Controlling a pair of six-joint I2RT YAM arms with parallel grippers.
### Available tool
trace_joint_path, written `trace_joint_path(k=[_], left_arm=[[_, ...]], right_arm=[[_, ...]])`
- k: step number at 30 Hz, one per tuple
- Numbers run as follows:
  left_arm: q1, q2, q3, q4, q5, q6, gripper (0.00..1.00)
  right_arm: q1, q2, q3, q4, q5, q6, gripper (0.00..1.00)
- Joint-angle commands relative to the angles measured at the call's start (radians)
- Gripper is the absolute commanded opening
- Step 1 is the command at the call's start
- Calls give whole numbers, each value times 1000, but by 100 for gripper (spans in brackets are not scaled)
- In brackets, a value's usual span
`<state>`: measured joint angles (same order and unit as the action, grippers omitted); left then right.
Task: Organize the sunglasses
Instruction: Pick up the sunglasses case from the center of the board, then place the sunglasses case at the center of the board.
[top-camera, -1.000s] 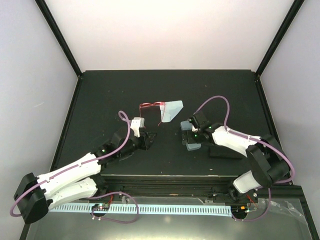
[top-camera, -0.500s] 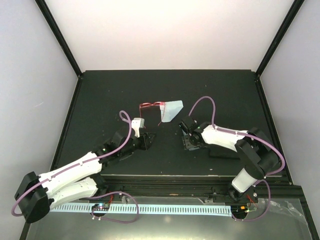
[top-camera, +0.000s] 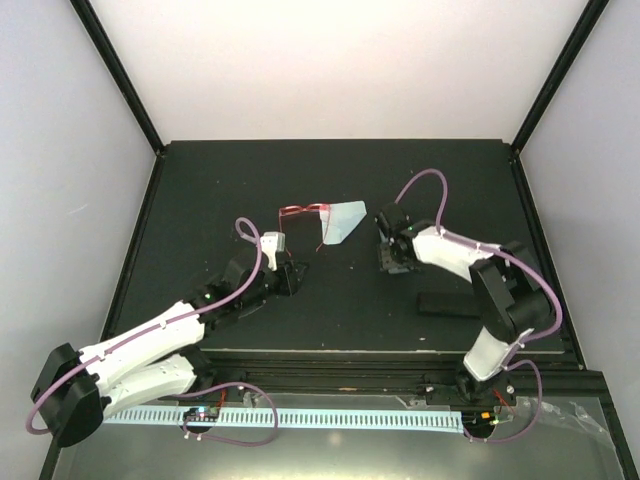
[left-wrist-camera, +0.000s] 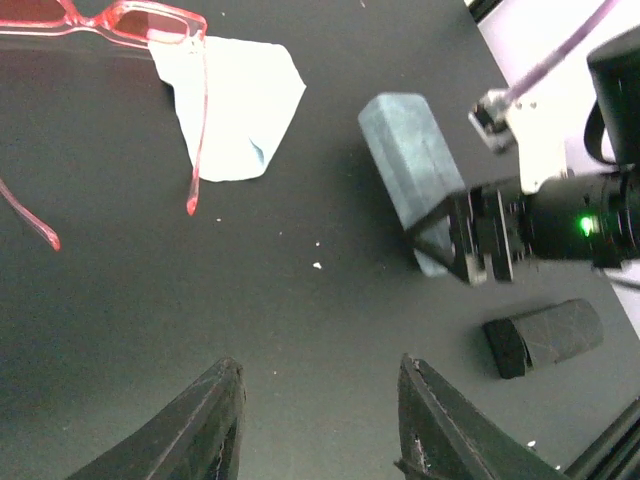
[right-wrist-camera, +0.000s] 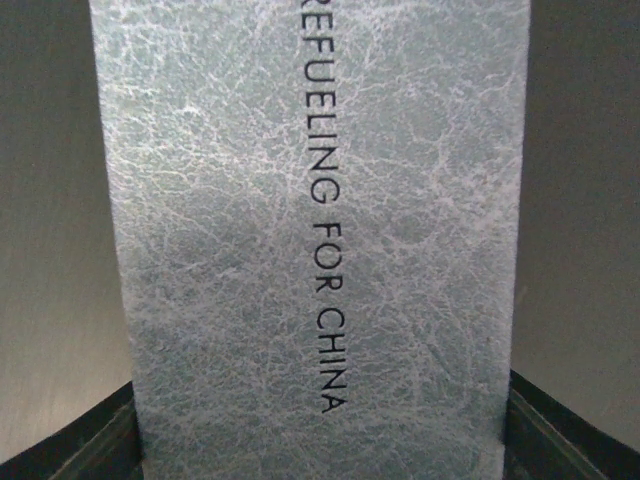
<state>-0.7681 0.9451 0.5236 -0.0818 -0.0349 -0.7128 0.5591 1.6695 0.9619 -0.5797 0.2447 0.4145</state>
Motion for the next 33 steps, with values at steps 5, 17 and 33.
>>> trace_joint_path(k=[5,17,33], left_arm=[[42,37,97,-17,-19,48,42],[105,184,185,-6,116,97,48],[114,121,153,-25,53,197,99]], right_arm=[[-170,217,303,2,-33,-159,61],[-236,351,462,-46,-50,-208,73],[-277,-114,89,-120,273,240,100]])
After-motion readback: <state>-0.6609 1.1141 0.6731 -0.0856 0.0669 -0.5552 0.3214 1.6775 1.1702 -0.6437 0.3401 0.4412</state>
